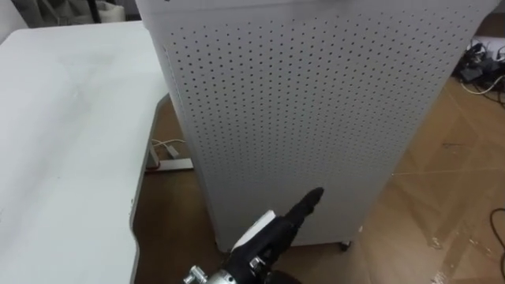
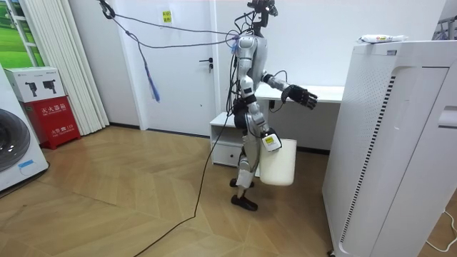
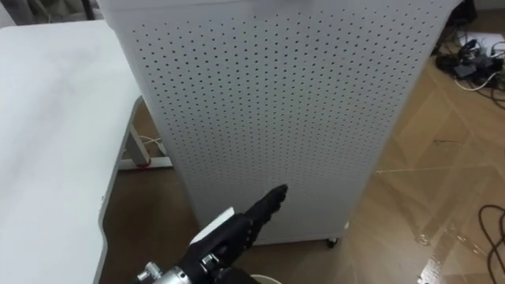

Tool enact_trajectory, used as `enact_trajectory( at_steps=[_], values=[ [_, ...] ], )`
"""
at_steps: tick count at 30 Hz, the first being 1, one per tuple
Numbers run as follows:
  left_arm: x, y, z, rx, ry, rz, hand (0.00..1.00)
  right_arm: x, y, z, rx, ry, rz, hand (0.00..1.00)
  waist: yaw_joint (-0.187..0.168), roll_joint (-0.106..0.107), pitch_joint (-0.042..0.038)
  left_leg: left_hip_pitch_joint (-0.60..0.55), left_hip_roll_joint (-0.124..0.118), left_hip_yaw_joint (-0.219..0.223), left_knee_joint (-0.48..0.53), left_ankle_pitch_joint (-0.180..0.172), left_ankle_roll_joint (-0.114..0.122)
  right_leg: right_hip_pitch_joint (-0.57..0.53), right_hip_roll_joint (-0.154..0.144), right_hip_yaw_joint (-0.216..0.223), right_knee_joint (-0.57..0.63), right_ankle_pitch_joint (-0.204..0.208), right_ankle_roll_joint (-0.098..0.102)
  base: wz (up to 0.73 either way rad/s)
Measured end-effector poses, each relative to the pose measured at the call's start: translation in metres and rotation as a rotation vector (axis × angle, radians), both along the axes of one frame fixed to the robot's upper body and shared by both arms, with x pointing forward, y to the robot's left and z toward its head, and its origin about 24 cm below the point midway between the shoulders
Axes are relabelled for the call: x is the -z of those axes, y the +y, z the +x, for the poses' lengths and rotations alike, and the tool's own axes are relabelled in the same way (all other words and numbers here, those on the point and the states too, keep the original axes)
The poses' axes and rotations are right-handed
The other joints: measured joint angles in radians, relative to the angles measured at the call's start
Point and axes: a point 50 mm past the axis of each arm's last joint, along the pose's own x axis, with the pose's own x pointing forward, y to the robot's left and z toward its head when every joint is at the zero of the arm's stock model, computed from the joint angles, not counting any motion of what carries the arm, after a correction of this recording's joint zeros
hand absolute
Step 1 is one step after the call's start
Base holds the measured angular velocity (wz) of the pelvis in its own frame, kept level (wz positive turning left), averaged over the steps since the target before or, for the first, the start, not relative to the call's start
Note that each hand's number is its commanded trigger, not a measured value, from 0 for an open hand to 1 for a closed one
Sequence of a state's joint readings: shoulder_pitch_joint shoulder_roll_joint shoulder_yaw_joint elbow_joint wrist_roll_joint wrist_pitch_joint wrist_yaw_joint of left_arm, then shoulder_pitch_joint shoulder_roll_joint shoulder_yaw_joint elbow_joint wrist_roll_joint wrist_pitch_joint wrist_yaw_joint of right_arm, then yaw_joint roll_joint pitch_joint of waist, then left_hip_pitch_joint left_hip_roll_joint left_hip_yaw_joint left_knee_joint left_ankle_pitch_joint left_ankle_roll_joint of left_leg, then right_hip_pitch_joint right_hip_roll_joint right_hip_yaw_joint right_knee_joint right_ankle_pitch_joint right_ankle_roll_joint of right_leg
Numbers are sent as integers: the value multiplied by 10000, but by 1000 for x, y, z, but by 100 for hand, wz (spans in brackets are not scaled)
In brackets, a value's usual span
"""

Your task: Pick garbage

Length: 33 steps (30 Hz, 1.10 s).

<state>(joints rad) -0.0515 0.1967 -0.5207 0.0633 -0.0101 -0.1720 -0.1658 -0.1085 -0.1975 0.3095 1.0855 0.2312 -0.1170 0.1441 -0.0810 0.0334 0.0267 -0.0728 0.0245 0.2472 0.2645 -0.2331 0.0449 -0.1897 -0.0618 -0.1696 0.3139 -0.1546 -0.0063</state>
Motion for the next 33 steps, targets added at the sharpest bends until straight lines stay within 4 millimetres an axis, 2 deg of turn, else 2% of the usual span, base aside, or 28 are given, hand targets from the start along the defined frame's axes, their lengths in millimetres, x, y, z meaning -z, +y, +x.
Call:
enact_trajectory(
  at_steps=[5,7,8,11,19,21,22,24,25,26,27,28,29,30,31,32,33],
  values=[
    [-40,8,3,-1224,-2610,-107,0,4,-5,-12,223,137,-36,100,7,-49,-52,650,38,-41,-167,-1,-3,772,53,-171,-329,1,2,8],
    [-54,13,4,-1634,-3206,-444,0,6,-7,-21,388,227,-7,100,5,-75,-120,913,52,-89,-285,-1,-7,1072,84,-241,-476,-2,6,9],
    [-66,16,3,-1943,-3760,-771,0,7,-7,-24,423,269,-8,100,-25,-92,-130,998,64,-141,-310,4,-14,1211,102,-281,-578,2,5,9],
    [-84,25,3,-2724,-4936,-1288,0,7,-9,-25,519,281,2,100,-44,-124,-141,1240,87,-140,-298,1,-21,1494,118,-319,-593,2,5,3],
    [-89,34,4,-3824,-6279,-377,0,7,-13,-25,892,211,-61,100,-61,-200,-102,1481,224,-126,-234,-100,-192,1658,203,-364,-574,-44,-75,1],
    [-90,34,3,-4028,-6618,-233,0,7,-13,-26,901,225,-72,100,-12,-218,-96,1498,322,5,-56,-191,-270,1663,271,-333,-505,-81,-133,-15],
    [-91,35,3,-4141,-6800,-243,0,7,-12,-26,891,241,-50,100,20,-270,-67,1510,403,90,139,-285,-333,1637,306,-277,-315,-184,-200,-27],
    [-93,38,4,-4412,-7000,-305,0,7,-12,-27,840,257,-38,100,102,-295,-60,1460,621,300,627,-535,-461,1518,405,-239,49,-428,-341,-34],
    [-95,42,4,-4657,-7163,-281,0,8,-11,-27,805,288,-40,100,102,-297,-60,1301,863,446,1249,-704,-591,1509,507,-229,201,-552,-469,-34],
    [-96,45,5,-4874,-7307,-310,0,9,-12,-31,846,363,-58,100,115,-335,-73,996,1075,505,2143,-723,-618,1514,562,-222,328,-648,-583,-29],
    [-97,46,4,-4964,-7358,-370,0,10,-13,-33,879,404,-91,100,114,-325,-75,802,1225,501,2700,-722,-620,1556,616,-217,340,-659,-608,-27],
    [-97,47,4,-5106,-7448,-490,0,11,-16,-39,970,521,-178,100,121,-246,-75,385,1568,462,3848,-669,-683,1634,772,-189,439,-705,-689,-29],
    [-98,47,4,-5204,-7496,-555,0,13,-18,-43,1063,646,-270,100,125,-188,-81,-2,1786,221,4923,-475,-757,1685,929,-43,641,-840,-823,-32],
    [-98,47,4,-5234,-7516,-559,0,13,-18,-44,1098,712,-300,100,116,-180,-76,-166,1853,26,5388,-296,-751,1736,1000,13,725,-894,-889,-34],
    [-98,48,4,-5284,-7557,-595,0,15,-19,-48,1156,840,-323,100,101,-246,-29,-535,1940,-254,6141,188,-758,1882,1080,137,854,-994,-1018,-32],
    [-99,49,3,-5331,-7628,-680,0,16,-21,-50,1247,941,-378,100,101,-294,-41,-803,1871,-581,6515,445,-749,1963,1134,325,952,-1106,-1100,-30],
    [-100,50,3,-5340,-7728,-749,0,15,-23,-50,1341,926,-399,100,93,-281,-46,-942,1825,-669,6496,425,-774,1925,1139,359,1029,-1152,-1148,-26]
  ],
)
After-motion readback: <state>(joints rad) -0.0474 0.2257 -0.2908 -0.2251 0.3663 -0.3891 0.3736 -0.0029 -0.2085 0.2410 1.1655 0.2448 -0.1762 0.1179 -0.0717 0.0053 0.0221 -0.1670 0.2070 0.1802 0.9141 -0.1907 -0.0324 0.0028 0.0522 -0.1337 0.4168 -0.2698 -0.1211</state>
